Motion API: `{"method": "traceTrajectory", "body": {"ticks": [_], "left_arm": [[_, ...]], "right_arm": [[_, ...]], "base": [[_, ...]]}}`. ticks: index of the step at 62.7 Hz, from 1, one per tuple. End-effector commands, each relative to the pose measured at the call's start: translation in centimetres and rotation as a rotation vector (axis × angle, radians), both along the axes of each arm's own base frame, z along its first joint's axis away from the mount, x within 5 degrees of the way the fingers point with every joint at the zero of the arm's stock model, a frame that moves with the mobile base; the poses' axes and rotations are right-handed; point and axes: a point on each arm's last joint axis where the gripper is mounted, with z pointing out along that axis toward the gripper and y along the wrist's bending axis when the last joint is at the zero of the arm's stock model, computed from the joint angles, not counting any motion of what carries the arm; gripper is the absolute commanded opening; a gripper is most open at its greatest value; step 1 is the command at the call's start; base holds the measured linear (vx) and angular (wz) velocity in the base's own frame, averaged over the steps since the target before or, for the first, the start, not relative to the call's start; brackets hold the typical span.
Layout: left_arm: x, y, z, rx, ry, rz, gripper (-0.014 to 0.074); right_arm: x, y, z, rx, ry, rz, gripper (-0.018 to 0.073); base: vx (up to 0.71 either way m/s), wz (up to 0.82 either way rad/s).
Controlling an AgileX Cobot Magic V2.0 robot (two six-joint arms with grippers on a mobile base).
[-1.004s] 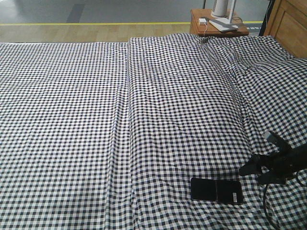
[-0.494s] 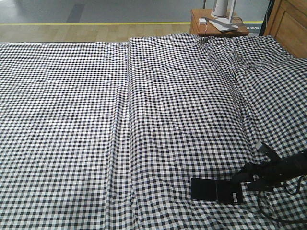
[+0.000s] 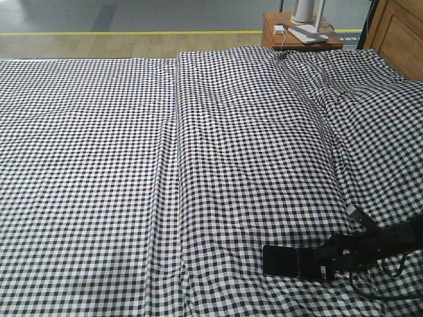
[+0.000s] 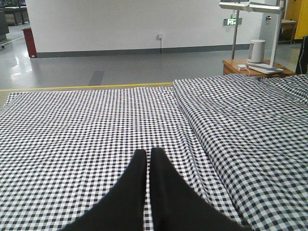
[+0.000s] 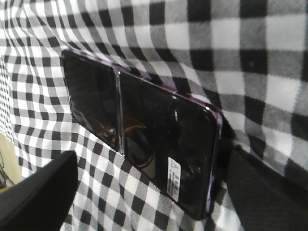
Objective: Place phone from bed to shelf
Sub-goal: 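Close the right gripper on the black phone's edge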
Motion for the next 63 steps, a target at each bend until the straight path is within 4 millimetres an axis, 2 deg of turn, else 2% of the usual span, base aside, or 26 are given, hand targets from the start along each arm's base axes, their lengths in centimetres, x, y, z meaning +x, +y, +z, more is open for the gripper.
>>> {"method": "traceTrajectory", "body": {"ticks": [1,22,43,51,63], "left_arm": [[-0.1,0.0,1.5,-0.011,-0.108,-0.002,0.0001],[-0.1,0.0,1.5,-0.011,-0.108,-0.002,0.0001],[-0.1,0.0,1.5,-0.011,-0.108,-0.002,0.0001],[-0.1,0.0,1.5,-0.011,-0.108,-0.002,0.0001],[-0.1,0.0,1.5,-0.011,-0.108,-0.002,0.0001]], "right_arm": [[1.0,-0.1,2.0,0.046,-0.06,0.012,0.0594],[0.7,1.8,0.9,0.272,-0.098,-0.038,0.0594],[1.0,4.7,0.5,0.269,-0.108,0.053,0.0578],[1.0,4.8,0.5,0.279,-0.113,0.059,0.049],[0.7,4.6,0.7,0.307,-0.106,0.076,0.0209]], "base": [[0.0,0.0],[0.0,0.0],[0.0,0.0],[0.0,0.0],[0.0,0.0]]}}
